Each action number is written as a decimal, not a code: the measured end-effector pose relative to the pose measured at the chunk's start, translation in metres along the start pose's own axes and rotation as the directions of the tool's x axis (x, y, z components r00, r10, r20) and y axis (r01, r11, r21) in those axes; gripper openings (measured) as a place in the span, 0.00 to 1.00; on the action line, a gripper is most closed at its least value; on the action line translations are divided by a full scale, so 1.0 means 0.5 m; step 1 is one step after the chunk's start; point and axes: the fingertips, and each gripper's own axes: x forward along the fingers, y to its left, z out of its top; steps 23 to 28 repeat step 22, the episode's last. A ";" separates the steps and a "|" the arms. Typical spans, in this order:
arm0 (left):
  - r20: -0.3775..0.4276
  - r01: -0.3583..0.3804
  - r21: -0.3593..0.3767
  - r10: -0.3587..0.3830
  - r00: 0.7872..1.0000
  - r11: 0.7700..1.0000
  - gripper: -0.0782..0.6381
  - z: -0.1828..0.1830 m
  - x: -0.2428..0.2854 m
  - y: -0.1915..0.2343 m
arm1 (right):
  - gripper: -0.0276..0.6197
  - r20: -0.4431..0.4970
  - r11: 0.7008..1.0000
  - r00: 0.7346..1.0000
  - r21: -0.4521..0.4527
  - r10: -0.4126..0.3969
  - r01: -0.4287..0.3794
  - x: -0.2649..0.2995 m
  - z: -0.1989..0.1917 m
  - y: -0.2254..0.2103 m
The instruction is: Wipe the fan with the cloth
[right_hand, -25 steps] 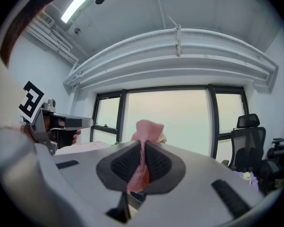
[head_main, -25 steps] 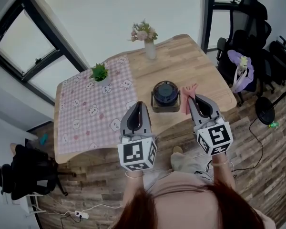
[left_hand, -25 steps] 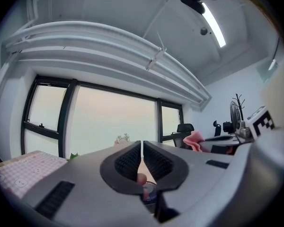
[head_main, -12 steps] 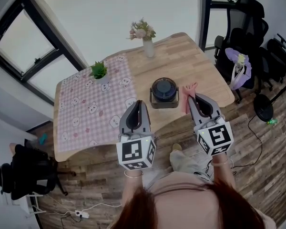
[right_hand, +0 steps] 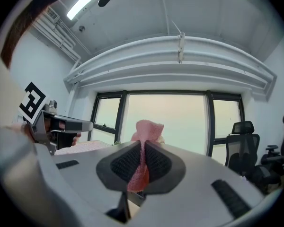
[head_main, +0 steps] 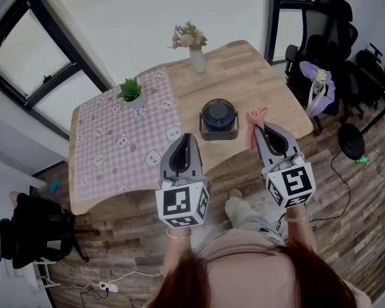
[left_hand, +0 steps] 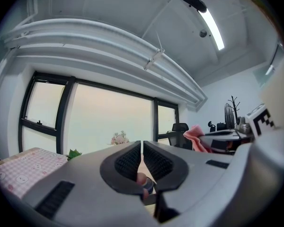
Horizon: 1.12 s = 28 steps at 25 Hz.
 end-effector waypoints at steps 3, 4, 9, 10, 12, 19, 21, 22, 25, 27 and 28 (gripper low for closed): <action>-0.003 0.007 -0.002 -0.007 1.000 1.000 0.14 -0.002 -0.003 -0.005 | 0.08 0.002 1.000 1.000 -0.002 -0.001 0.001 -0.004 0.003 0.002; -0.003 0.009 -0.003 -0.009 1.000 1.000 0.14 -0.003 -0.005 -0.006 | 0.08 0.003 1.000 1.000 -0.003 -0.002 0.002 -0.005 0.004 0.003; -0.005 0.010 -0.011 -0.010 1.000 1.000 0.14 -0.009 -0.020 -0.002 | 0.08 0.001 1.000 1.000 -0.013 -0.011 0.011 -0.010 0.004 0.010; -0.004 0.010 -0.015 -0.010 1.000 1.000 0.14 -0.009 -0.024 0.000 | 0.08 0.000 1.000 1.000 -0.017 -0.012 0.012 -0.011 0.005 0.013; -0.003 0.011 -0.024 -0.011 1.000 1.000 0.14 -0.010 -0.028 0.001 | 0.08 -0.001 1.000 1.000 -0.026 -0.015 0.015 -0.013 0.007 0.017; -0.017 0.020 -0.033 -0.021 1.000 0.999 0.14 -0.023 -0.036 0.007 | 0.08 -0.007 0.999 1.000 -0.041 -0.013 0.013 -0.006 0.004 0.033; -0.013 0.019 -0.040 -0.019 1.000 0.999 0.14 -0.020 -0.037 0.015 | 0.08 -0.007 0.999 1.000 -0.048 -0.011 0.010 0.000 0.007 0.037; -0.010 0.018 -0.043 -0.018 1.000 0.999 0.14 -0.019 -0.037 0.019 | 0.08 -0.005 0.999 1.000 -0.051 -0.009 0.009 0.004 0.009 0.038; -0.010 0.018 -0.043 -0.018 1.000 0.999 0.14 -0.019 -0.037 0.019 | 0.08 -0.005 0.999 1.000 -0.051 -0.009 0.009 0.004 0.009 0.038; -0.010 0.018 -0.043 -0.018 1.000 0.999 0.14 -0.019 -0.037 0.019 | 0.08 -0.005 0.999 1.000 -0.051 -0.009 0.009 0.004 0.009 0.038; -0.010 0.018 -0.043 -0.018 1.000 0.999 0.14 -0.019 -0.037 0.019 | 0.08 -0.005 0.999 1.000 -0.051 -0.009 0.009 0.004 0.009 0.038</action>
